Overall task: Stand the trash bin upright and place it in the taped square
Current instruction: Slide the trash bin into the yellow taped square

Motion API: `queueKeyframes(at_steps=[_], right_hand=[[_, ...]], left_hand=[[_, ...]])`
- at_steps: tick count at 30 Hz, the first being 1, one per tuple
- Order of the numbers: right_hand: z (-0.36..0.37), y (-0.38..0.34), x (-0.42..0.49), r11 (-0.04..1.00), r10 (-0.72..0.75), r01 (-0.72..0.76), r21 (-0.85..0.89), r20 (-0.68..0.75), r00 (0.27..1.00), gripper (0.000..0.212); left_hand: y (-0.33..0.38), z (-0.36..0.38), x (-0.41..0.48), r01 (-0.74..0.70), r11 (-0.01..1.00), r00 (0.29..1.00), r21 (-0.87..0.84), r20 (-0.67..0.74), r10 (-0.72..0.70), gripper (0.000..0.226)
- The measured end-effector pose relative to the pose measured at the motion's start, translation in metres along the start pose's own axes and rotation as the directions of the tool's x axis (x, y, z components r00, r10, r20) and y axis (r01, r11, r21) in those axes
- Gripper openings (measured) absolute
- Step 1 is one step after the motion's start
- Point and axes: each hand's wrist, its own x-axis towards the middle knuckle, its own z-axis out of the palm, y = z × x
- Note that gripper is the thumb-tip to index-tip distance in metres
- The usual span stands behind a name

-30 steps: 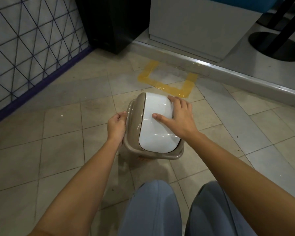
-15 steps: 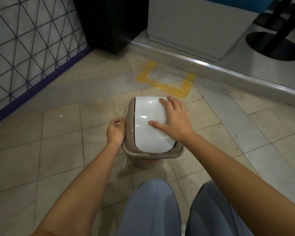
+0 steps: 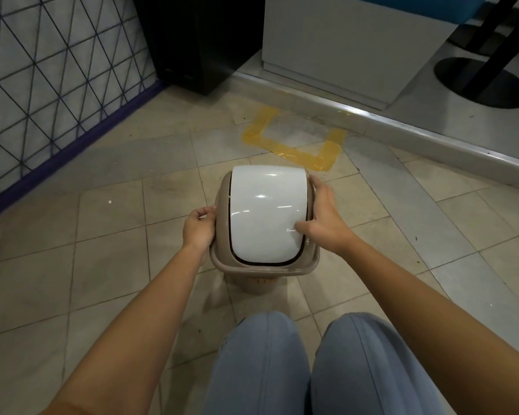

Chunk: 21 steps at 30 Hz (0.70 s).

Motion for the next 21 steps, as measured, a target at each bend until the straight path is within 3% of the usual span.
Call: queueKeyframes(at_steps=[2, 6, 10, 15, 18, 21], right_hand=[[-0.002, 0.007, -0.001, 0.989, 0.119, -0.123, 0.085, 0.044, 0.992, 0.098], [-0.006, 0.025, -0.004, 0.957, 0.284, -0.290, 0.034, 0.108, 0.953, 0.094], [-0.006, 0.036, -0.012, 0.949, 0.313, -0.309, -0.053, 0.099, 0.944, 0.077], [-0.009, 0.037, -0.011, 0.897, 0.427, -0.440, 0.048, 0.171, 0.888, 0.071], [-0.011, 0.041, -0.009, 0.913, 0.408, -0.406, -0.033, 0.086, 0.909, 0.070], [-0.016, 0.047, -0.009, 0.912, 0.409, -0.409, 0.008, 0.021, 0.912, 0.066]], left_hand=[[0.000, -0.001, 0.000, 0.008, 1.000, 1.000, -0.008, 0.017, -0.008, 0.013], [-0.002, -0.002, 0.001, 0.015, 0.999, 0.998, -0.030, 0.064, -0.013, 0.020], [-0.004, -0.002, 0.001, 0.033, 0.998, 0.997, -0.046, 0.078, -0.029, 0.028], [-0.005, 0.004, -0.001, 0.042, 0.998, 0.996, -0.048, 0.087, -0.038, 0.029], [-0.003, 0.011, -0.002, 0.030, 1.000, 0.994, -0.006, 0.109, -0.029, 0.029], [0.001, 0.019, -0.002, 0.011, 0.999, 0.986, 0.034, 0.164, -0.016, 0.030]])
